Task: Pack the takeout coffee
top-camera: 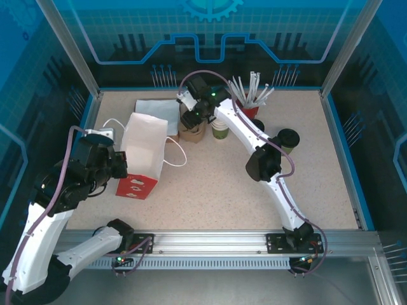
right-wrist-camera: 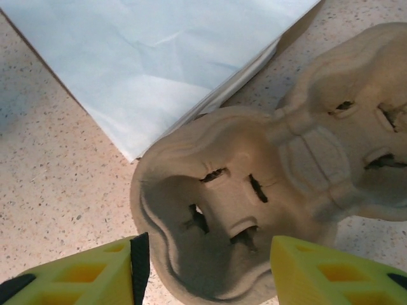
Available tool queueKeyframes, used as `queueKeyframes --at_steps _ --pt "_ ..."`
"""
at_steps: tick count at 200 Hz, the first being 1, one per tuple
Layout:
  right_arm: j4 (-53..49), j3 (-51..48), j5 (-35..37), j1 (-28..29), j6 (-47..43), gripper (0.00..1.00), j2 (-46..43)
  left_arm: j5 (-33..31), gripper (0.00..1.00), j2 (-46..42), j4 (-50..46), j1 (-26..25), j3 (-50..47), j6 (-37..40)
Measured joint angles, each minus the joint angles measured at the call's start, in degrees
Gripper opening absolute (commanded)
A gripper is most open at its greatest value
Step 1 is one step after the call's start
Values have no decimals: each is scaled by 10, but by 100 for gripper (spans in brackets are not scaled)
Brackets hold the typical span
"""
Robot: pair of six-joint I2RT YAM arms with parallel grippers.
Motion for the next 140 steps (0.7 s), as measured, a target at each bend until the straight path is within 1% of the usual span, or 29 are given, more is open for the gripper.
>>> queueKeyframes --at_steps 69,140 --pt "-3 -7 0 17 -9 66 21 0 0 2 2 0 0 0" --pt "-10 -7 0 19 -30 66 35 0 0 6 2 0 0 0"
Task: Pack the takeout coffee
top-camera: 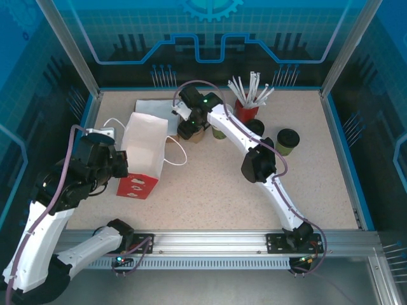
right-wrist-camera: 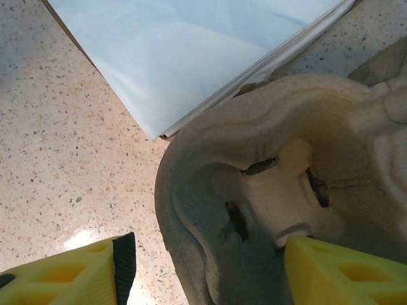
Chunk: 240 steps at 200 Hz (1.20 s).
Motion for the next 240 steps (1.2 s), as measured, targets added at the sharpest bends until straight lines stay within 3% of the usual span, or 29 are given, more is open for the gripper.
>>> queueKeyframes --at_steps 96,137,194,240 --pt "-35 0 -14 12 -26 50 23 0 0 3 0 0 0 0" --pt "-54 -7 -35 12 -25 49 17 0 0 3 0 0 0 0" --pt "-88 -67 -97 24 -17 50 -36 0 0 3 0 0 0 0" --pt "-99 -77 -119 34 -19 64 -87 0 0 -9 4 0 0 0"
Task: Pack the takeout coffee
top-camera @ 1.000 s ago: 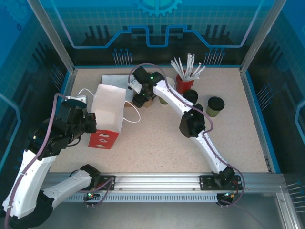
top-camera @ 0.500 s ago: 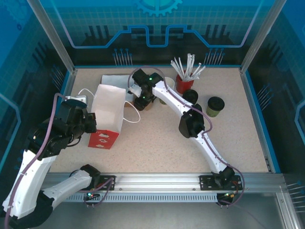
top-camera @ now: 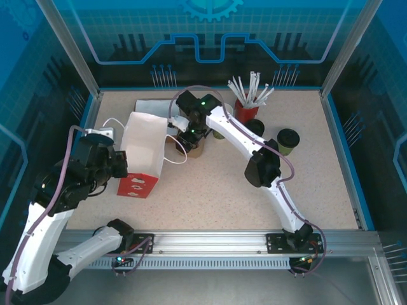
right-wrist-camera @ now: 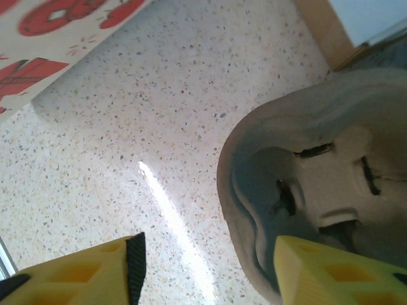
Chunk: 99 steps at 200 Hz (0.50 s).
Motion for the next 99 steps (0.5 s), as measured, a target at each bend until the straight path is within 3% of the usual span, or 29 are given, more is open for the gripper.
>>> queueKeyframes --at_steps 99 --pt "24 74 131 -3 -133 78 18 0 0 -26 10 0 -2 -2"
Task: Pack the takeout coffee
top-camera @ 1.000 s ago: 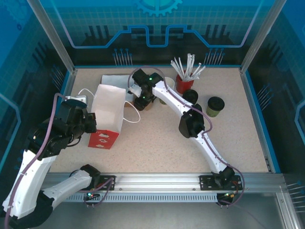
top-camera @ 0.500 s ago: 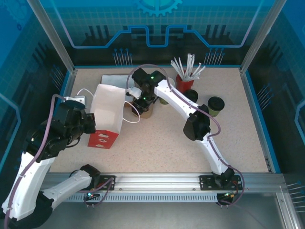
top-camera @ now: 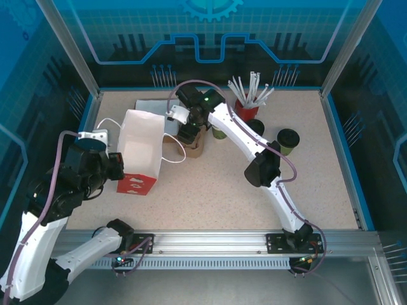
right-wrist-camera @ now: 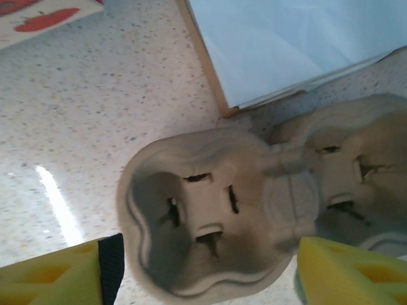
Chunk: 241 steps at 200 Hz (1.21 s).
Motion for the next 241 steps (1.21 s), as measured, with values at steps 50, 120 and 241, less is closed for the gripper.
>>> queueKeyframes --at_steps 50,120,241 --pt "21 0 40 -1 -42 79 44 0 0 0 3 0 -3 0" --pt "39 11 71 -12 -44 81 75 0 0 1 3 0 -6 0" --pt "68 18 113 -15 -57 75 102 0 0 13 3 0 -7 0"
